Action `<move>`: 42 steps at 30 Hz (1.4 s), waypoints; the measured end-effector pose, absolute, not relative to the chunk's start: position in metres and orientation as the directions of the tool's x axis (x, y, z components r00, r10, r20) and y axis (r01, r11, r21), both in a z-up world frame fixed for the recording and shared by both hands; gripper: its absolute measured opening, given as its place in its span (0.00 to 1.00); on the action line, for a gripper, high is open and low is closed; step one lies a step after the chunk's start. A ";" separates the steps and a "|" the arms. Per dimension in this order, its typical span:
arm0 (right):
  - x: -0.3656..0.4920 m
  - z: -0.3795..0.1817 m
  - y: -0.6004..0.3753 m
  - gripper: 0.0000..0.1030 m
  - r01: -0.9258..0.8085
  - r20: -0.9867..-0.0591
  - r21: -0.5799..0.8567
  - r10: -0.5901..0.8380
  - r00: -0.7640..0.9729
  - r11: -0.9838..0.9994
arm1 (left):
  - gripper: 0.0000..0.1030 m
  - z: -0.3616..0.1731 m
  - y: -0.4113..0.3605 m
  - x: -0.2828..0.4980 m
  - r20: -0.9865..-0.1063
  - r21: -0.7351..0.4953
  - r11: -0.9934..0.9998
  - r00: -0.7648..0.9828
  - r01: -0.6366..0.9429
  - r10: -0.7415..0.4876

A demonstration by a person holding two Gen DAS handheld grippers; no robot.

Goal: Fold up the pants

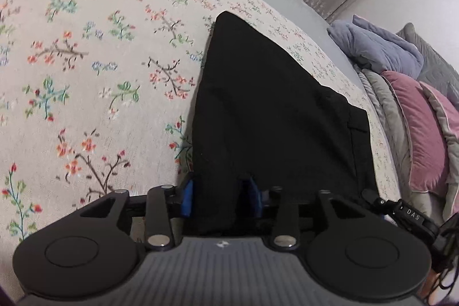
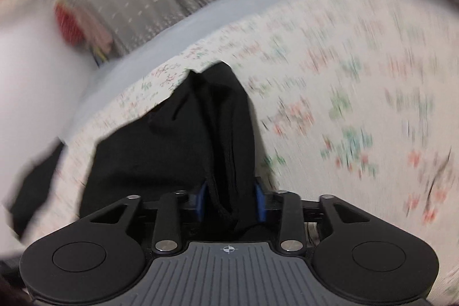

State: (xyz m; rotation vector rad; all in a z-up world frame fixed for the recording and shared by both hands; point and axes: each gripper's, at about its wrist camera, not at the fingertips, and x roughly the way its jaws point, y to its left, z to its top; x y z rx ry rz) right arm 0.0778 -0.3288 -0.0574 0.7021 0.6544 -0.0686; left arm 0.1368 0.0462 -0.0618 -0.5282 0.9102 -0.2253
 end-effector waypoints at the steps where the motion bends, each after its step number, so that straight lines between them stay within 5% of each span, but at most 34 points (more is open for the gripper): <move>1: 0.075 -0.064 -0.336 0.34 0.277 -0.561 0.635 0.185 0.807 0.721 | 0.46 -0.062 0.047 0.136 -0.689 -0.534 0.845 0.596 -0.034 -0.411; 3: 0.072 -0.071 -0.342 0.34 0.269 -0.531 0.693 0.222 0.818 0.668 | 0.44 -0.061 0.044 0.134 -0.696 -0.517 0.855 0.596 -0.030 -0.400; 5: 0.075 -0.066 -0.336 0.30 0.262 -0.552 0.641 0.196 0.811 0.721 | 0.26 -0.061 0.042 0.133 -0.701 -0.497 0.867 0.604 -0.032 -0.379; 8: 0.075 -0.052 -0.318 0.20 0.243 -0.561 0.545 0.133 0.817 0.802 | 0.23 -0.055 0.038 0.129 -0.689 -0.482 0.876 0.627 -0.023 -0.363; 18: 0.073 -0.023 -0.267 0.16 0.233 -0.518 0.222 -0.088 0.851 0.947 | 0.26 -0.055 0.037 0.132 -0.700 -0.461 0.887 0.623 -0.020 -0.349; 23: 0.076 0.007 -0.211 0.15 0.175 -0.407 -0.030 -0.172 0.897 0.984 | 0.32 -0.054 0.045 0.135 -0.706 -0.491 0.869 0.610 -0.055 -0.360; 28: 0.075 0.015 -0.116 0.16 0.005 -0.301 -0.344 -0.116 0.946 0.939 | 0.33 -0.040 0.074 0.137 -0.679 -0.544 0.833 0.636 -0.101 -0.366; 32: 0.076 -0.017 -0.031 0.12 -0.191 -0.322 -0.534 0.011 0.947 0.824 | 0.33 -0.027 0.111 0.138 -0.642 -0.575 0.801 0.698 -0.167 -0.316; 38: 0.089 -0.057 0.018 0.08 -0.298 -0.427 -0.560 0.039 0.903 0.773 | 0.34 -0.028 0.130 0.147 -0.655 -0.568 0.797 0.699 -0.207 -0.286; 42: 0.086 -0.031 -0.011 0.22 -0.378 -0.486 -0.392 0.160 0.859 0.838 | 0.35 -0.026 0.136 0.148 -0.628 -0.608 0.772 0.707 -0.186 -0.324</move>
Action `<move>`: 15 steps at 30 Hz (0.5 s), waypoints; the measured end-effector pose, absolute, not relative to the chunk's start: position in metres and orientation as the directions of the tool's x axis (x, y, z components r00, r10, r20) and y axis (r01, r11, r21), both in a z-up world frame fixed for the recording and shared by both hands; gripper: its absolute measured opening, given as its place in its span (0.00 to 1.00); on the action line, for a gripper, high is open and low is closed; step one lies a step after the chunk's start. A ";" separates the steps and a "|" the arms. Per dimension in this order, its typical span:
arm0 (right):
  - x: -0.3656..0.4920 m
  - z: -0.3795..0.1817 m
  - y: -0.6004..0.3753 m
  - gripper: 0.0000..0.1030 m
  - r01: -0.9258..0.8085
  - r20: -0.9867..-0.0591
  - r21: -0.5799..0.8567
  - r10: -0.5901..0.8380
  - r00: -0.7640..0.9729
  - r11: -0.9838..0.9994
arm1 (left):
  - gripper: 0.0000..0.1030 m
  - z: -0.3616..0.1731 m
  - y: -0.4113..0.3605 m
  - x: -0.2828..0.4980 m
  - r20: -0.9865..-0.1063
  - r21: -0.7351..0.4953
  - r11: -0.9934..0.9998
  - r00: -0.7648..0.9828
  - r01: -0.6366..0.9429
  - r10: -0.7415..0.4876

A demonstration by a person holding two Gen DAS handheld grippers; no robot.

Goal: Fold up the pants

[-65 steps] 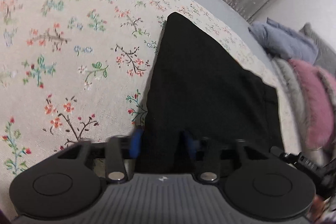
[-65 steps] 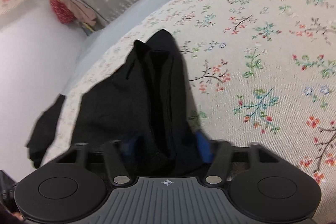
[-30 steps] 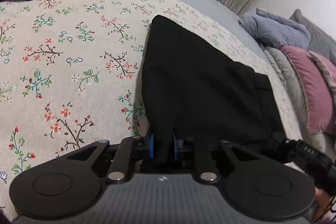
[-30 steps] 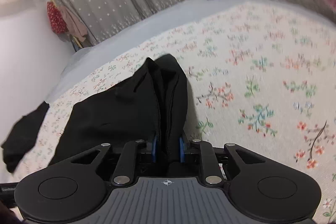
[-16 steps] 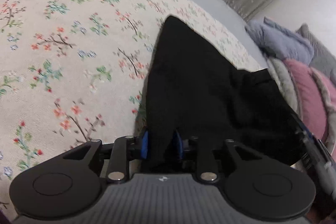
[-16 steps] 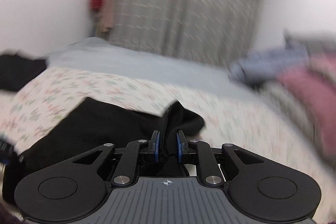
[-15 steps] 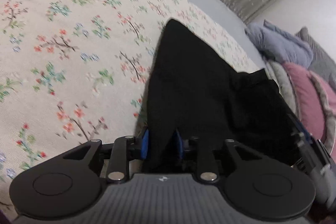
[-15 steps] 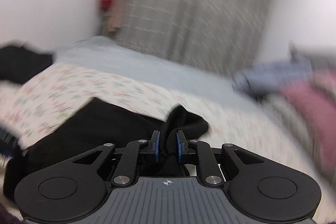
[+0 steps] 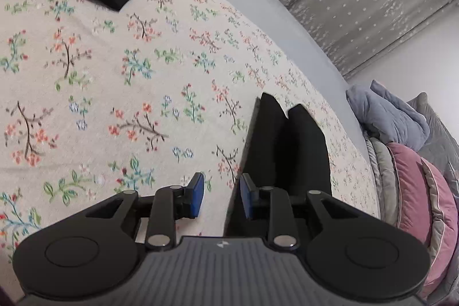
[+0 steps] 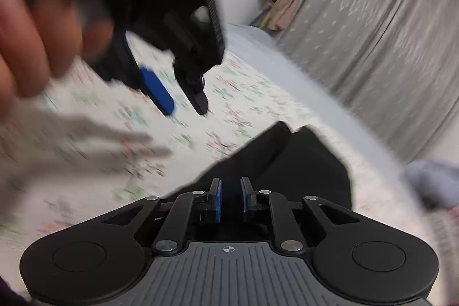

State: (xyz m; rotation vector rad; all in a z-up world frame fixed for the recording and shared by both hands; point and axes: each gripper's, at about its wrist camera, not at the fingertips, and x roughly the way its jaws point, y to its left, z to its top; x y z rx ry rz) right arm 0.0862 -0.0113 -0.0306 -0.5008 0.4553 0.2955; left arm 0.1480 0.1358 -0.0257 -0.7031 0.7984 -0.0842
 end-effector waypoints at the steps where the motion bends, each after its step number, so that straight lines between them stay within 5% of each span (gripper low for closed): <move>1: 0.083 -0.020 -0.022 0.39 -0.416 -0.492 -0.315 0.228 0.840 0.853 | 0.36 -0.025 0.133 0.148 -0.631 -0.598 0.781 0.707 -0.179 -0.320; 3: 0.078 -0.002 -0.042 0.65 -0.399 -0.464 -0.204 0.270 0.844 0.894 | 0.37 -0.027 0.128 0.148 -0.630 -0.599 0.785 0.698 -0.157 -0.341; 8: 0.070 -0.001 -0.086 0.66 -0.286 -0.452 -0.127 0.202 0.869 0.950 | 0.51 -0.027 0.099 0.157 -0.583 -0.625 0.780 0.682 -0.029 -0.442; 15: 0.051 -0.045 -0.064 0.68 -0.380 -0.479 -0.396 0.165 0.862 0.836 | 0.60 -0.041 0.054 0.195 -0.570 -0.604 0.790 0.636 0.106 -0.521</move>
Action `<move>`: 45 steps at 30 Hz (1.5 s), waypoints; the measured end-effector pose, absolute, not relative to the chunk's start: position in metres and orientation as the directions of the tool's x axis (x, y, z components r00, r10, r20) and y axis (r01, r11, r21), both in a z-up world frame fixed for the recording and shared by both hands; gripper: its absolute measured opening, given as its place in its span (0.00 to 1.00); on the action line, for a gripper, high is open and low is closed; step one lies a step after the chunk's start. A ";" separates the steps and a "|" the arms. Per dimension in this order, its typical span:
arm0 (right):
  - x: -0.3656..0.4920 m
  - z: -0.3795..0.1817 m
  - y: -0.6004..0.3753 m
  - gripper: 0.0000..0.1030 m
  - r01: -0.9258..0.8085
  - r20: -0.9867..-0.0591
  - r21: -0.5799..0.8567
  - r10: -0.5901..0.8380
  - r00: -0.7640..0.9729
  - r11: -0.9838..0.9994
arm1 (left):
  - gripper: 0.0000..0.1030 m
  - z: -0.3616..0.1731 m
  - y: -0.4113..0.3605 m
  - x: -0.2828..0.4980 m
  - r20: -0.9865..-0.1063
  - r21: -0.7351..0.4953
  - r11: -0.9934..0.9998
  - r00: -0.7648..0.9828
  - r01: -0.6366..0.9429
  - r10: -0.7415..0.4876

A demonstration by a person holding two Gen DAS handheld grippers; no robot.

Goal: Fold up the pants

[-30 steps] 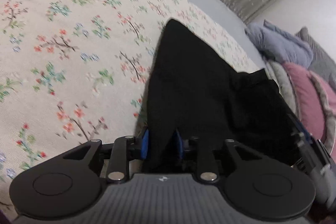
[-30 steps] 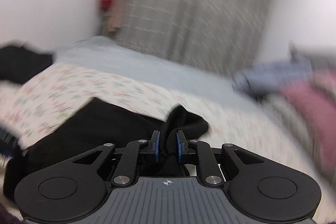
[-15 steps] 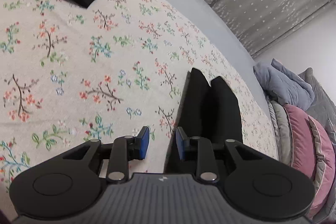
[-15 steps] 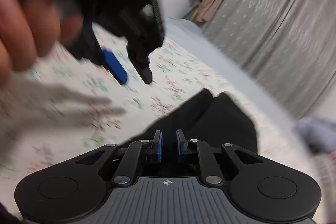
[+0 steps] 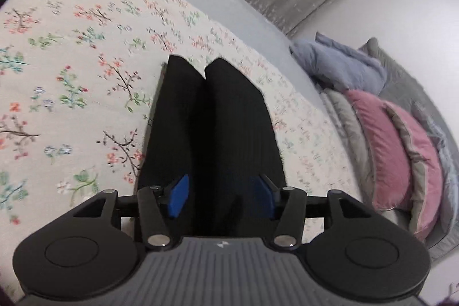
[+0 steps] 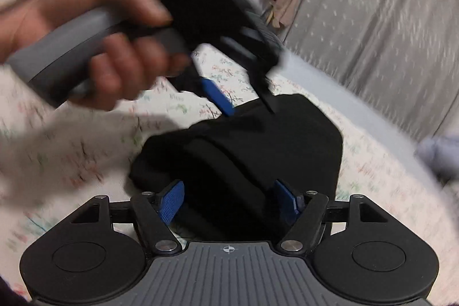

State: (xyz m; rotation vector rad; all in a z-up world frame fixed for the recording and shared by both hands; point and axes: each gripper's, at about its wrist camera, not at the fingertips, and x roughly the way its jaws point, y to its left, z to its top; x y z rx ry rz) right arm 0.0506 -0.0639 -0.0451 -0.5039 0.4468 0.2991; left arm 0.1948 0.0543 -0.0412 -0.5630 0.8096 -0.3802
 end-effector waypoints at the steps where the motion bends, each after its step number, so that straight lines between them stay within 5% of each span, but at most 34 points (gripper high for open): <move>1: 0.054 -0.050 -0.058 0.65 -0.360 -0.469 -0.441 0.131 0.874 0.822 | 0.60 -0.045 0.050 0.199 -0.586 -0.585 0.804 0.631 0.104 -0.508; 2: 0.059 -0.054 -0.054 0.61 -0.342 -0.460 -0.471 0.104 0.882 0.813 | 0.59 -0.050 0.050 0.202 -0.591 -0.583 0.806 0.631 0.097 -0.504; 3: 0.064 -0.055 -0.053 0.41 -0.333 -0.463 -0.472 0.092 0.882 0.816 | 0.58 -0.054 0.050 0.204 -0.586 -0.593 0.800 0.630 0.095 -0.509; 5: 0.075 -0.049 -0.057 0.27 -0.319 -0.481 -0.402 0.099 0.871 0.858 | 0.17 -0.055 0.043 0.206 -0.578 -0.582 0.804 0.636 0.118 -0.511; 6: 0.076 -0.044 -0.059 0.21 -0.317 -0.482 -0.366 0.114 0.869 0.875 | 0.13 -0.053 0.041 0.205 -0.582 -0.558 0.821 0.647 0.123 -0.493; 8: 0.077 -0.033 -0.058 0.17 -0.306 -0.464 -0.351 0.120 0.878 0.885 | 0.11 -0.045 0.040 0.199 -0.555 -0.554 0.821 0.672 0.142 -0.491; 9: 0.076 -0.028 -0.057 0.05 -0.301 -0.445 -0.360 0.122 0.887 0.883 | 0.11 -0.038 0.045 0.197 -0.538 -0.570 0.810 0.684 0.135 -0.492; 13: 0.070 -0.009 -0.051 0.05 -0.292 -0.379 -0.354 0.149 0.913 0.889 | 0.11 -0.008 0.064 0.183 -0.473 -0.586 0.793 0.726 0.164 -0.500; 17: 0.078 -0.027 -0.036 0.05 -0.345 -0.445 -0.308 0.186 0.876 0.887 | 0.11 -0.032 0.068 0.185 -0.577 -0.520 0.850 0.700 0.083 -0.422; 24: 0.100 -0.043 -0.048 0.08 -0.345 -0.517 -0.150 0.223 0.826 0.927 | 0.15 -0.052 0.053 0.189 -0.636 -0.426 0.902 0.686 0.070 -0.354; 27: 0.102 -0.036 -0.049 0.15 -0.375 -0.525 -0.157 0.244 0.816 0.914 | 0.30 -0.046 0.055 0.187 -0.648 -0.400 0.915 0.689 0.056 -0.326; 33: 0.088 -0.010 -0.079 0.63 -0.366 -0.483 -0.046 0.300 0.822 0.929 | 0.43 -0.019 0.056 0.171 -0.653 -0.282 0.959 0.732 0.005 -0.195; 38: 0.086 0.010 -0.107 0.67 -0.295 -0.464 0.049 0.283 0.840 0.954 | 0.56 -0.002 0.043 0.143 -0.635 -0.133 0.991 0.770 -0.020 -0.070; 45: 0.085 0.025 -0.142 0.70 -0.225 -0.468 0.131 0.260 0.845 0.966 | 0.64 0.003 0.036 0.113 -0.637 -0.116 0.990 0.771 -0.083 -0.010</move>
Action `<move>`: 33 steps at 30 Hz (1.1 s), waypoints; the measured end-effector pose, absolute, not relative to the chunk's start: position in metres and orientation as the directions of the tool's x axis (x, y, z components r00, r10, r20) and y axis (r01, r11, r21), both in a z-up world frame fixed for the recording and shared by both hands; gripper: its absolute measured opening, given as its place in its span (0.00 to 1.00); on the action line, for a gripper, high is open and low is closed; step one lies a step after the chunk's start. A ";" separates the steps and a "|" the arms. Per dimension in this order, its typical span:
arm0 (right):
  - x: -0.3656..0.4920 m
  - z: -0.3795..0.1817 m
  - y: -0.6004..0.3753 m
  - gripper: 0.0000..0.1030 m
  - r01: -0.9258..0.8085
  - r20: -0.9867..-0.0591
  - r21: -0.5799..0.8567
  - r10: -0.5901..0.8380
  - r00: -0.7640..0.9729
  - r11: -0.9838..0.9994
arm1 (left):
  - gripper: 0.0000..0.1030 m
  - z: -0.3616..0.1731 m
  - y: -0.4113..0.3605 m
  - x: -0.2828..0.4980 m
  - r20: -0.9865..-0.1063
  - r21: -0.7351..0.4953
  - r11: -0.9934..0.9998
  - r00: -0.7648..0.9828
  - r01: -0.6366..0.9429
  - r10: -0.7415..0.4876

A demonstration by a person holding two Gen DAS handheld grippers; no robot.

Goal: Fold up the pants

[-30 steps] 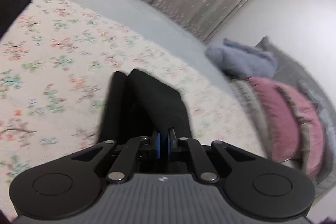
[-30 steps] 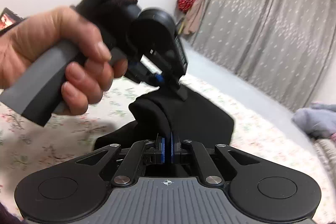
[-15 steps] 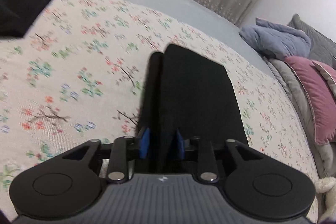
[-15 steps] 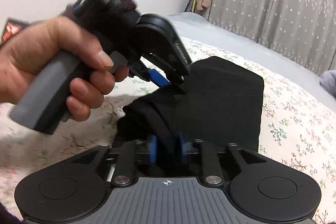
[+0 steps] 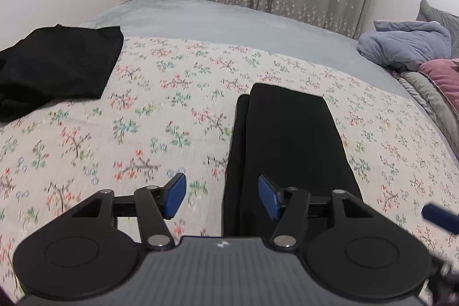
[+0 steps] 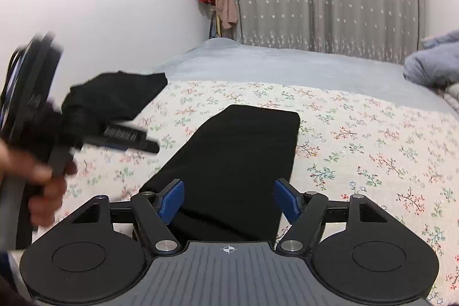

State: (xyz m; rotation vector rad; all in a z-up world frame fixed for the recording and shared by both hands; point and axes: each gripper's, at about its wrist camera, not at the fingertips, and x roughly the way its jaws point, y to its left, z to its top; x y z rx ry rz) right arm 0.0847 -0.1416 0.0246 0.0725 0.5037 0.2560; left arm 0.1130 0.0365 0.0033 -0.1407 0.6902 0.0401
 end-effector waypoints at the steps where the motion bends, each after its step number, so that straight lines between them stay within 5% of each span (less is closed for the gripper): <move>1: 0.081 0.027 -0.147 0.70 -0.219 -0.468 0.147 0.263 0.843 0.964 | 0.64 0.002 0.035 0.110 -0.645 -0.128 0.988 0.764 -0.090 -0.014; 23: 0.136 -0.027 -0.250 0.71 -0.131 -0.497 0.605 0.501 0.708 0.785 | 0.79 -0.044 0.046 0.071 -0.738 -0.428 0.860 0.657 -0.279 -0.154; 33: 0.212 -0.043 -0.259 0.71 -0.132 -0.480 0.691 0.588 0.651 0.711 | 0.93 -0.052 0.040 0.063 -0.720 -0.471 0.776 0.691 -0.419 -0.064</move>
